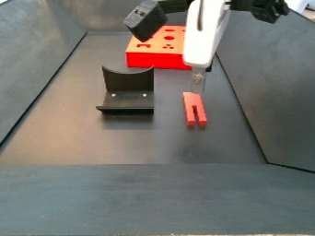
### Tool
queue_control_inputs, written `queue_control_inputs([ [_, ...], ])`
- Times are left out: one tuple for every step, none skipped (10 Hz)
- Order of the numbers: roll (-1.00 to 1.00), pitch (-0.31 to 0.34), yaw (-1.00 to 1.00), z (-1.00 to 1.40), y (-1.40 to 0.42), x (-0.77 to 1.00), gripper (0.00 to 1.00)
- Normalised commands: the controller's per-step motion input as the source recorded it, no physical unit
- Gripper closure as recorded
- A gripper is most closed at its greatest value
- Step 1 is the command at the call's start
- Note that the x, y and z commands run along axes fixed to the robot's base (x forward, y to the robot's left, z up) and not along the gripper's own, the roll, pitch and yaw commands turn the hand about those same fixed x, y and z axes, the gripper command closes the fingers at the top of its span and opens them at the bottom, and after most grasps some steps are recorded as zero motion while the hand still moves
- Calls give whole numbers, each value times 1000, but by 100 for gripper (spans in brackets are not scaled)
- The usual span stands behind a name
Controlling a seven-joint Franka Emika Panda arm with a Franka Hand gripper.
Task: Pick up the double-square object. Move up. Rotate the double-square object. Place the double-square object on the fixture. Regrasp the double-square object. Move to above the board. Insert the double-square object.
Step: Rotate the double-square object.
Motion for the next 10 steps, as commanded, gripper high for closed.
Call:
queue_control_inputs([
  [1, -12, 1000, -28, 0, 44, 0],
  [1, -13, 1000, -28, 0, 44, 0],
  [1, -13, 1000, -28, 0, 44, 0],
  [1, -14, 1000, -28, 0, 44, 0],
  [1, -14, 1000, -27, 0, 44, 0],
  [1, -15, 1000, -27, 0, 44, 0],
  [1, -16, 1000, -27, 0, 44, 0],
  [1, -16, 1000, -27, 0, 45, 0],
  [1, -17, 1000, -27, 0, 45, 0],
  [1, -18, 1000, -27, 0, 45, 0],
])
